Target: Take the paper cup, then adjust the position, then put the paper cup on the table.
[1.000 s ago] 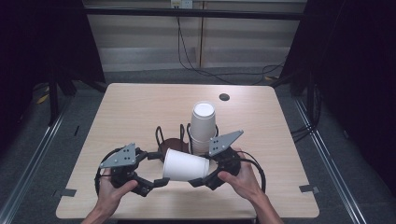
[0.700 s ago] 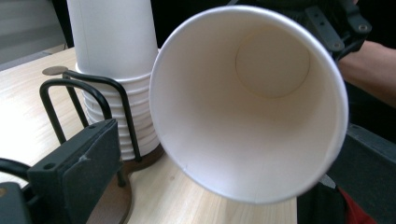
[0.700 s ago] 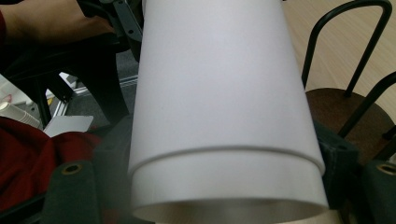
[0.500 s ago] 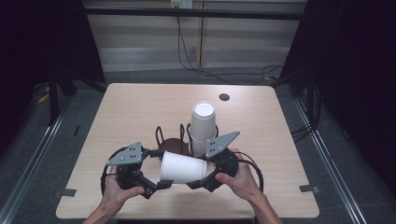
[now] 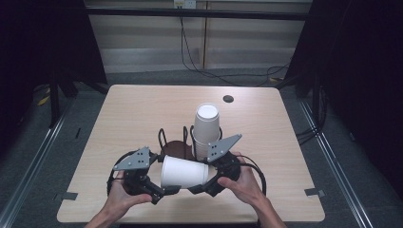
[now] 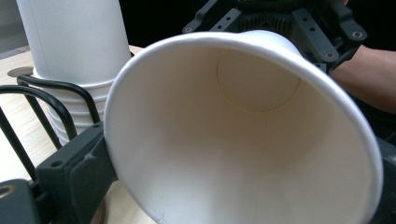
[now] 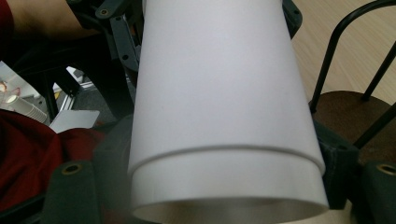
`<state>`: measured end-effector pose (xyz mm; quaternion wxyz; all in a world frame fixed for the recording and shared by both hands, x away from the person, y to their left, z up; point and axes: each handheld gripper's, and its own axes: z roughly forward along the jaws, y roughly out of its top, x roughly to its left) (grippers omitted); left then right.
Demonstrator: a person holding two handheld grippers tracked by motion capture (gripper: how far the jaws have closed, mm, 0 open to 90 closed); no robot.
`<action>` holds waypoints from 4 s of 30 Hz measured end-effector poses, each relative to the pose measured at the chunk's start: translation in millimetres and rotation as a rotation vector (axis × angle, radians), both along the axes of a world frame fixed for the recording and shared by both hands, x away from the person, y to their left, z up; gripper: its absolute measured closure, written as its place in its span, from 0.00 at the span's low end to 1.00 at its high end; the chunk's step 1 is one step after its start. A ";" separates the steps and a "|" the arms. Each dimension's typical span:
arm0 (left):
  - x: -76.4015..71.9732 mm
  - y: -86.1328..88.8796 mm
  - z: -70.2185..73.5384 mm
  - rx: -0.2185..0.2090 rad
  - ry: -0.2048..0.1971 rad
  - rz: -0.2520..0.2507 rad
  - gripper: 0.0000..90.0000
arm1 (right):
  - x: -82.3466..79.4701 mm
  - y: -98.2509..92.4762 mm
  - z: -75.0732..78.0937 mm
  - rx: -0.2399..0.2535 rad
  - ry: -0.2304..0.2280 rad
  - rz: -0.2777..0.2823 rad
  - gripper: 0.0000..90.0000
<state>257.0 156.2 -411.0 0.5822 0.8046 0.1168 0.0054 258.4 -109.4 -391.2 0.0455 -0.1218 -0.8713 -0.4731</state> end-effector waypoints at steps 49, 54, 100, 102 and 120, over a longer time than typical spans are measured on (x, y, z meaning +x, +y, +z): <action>-3.0 6.5 15.2 0.046 -0.004 -0.052 0.17 | -0.9 -0.7 -2.0 -0.018 -0.034 -0.015 0.16; -2.2 10.6 15.2 0.060 0.001 -0.033 0.17 | -0.8 -6.6 0.5 -0.002 -0.041 -0.041 0.16; 9.4 56.1 19.5 0.257 0.087 0.094 0.17 | 0.6 -39.9 0.8 0.022 -0.078 -0.205 0.16; 9.8 57.5 19.2 0.274 0.090 0.096 0.17 | -0.2 -42.5 1.3 0.030 -0.078 -0.211 0.16; 21.2 88.1 24.6 0.361 0.099 0.170 0.15 | -2.3 -43.4 -2.1 0.009 -0.080 -0.242 0.16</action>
